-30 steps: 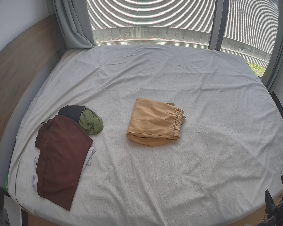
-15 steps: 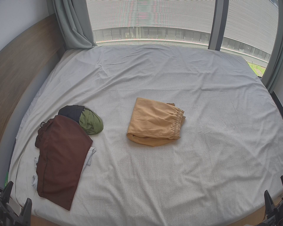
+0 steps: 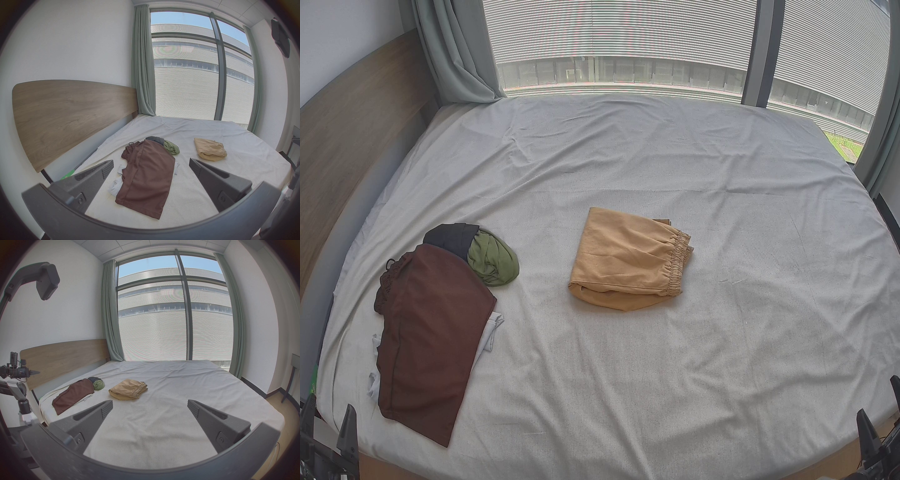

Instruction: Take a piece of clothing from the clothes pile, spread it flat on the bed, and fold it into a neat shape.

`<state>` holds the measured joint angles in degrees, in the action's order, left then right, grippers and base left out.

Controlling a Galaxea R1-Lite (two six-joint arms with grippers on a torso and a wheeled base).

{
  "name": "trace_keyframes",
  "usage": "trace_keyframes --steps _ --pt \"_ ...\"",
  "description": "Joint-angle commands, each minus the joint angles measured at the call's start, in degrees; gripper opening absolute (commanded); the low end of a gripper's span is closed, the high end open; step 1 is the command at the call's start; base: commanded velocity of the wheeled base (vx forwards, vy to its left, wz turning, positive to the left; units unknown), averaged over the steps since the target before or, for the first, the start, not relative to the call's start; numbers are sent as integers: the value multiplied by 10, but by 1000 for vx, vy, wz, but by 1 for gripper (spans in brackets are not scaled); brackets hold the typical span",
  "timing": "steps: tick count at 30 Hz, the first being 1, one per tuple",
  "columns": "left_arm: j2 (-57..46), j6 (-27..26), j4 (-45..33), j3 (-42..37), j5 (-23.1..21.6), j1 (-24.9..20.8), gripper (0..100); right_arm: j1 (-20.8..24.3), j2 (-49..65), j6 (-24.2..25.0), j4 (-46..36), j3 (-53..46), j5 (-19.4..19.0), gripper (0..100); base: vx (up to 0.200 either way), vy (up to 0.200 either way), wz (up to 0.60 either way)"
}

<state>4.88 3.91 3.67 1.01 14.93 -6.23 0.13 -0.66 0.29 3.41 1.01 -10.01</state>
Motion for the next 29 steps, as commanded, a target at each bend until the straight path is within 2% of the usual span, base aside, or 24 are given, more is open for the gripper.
trace_keyframes --steps 1,5,7,8,10,11,12,15,21,29 --pt "1 8 -1 -10 -7 25 100 0 7 -4 1 -9 2 100 0 0 0" --pt "-28 -15 -4 -10 -50 53 100 1 7 -3 2 -9 4 100 0 0 0" --pt "-28 -15 -4 -10 -50 53 100 1 7 -3 2 -9 4 100 0 0 0" --pt "-49 -26 -20 -10 -111 61 100 1 7 -5 1 -9 32 100 0 0 0" --pt "-49 -28 -45 -9 -128 61 100 0 7 -6 0 -9 73 100 0 0 0" --pt "-49 -27 -41 -9 -128 61 100 0 7 -6 -17 -10 105 100 0 0 0" --pt "-49 -28 -38 -10 -128 61 100 0 7 1 -31 -9 122 100 0 0 0" --pt "-49 -30 -37 -10 -128 61 100 0 7 10 -25 -9 119 100 0 0 0" --pt "-49 -36 -37 -10 -129 61 100 2 7 -6 -39 -8 91 100 0 0 0" --pt "-49 -36 -37 -10 -128 61 100 0 7 -6 -39 -8 92 100 0 0 0"
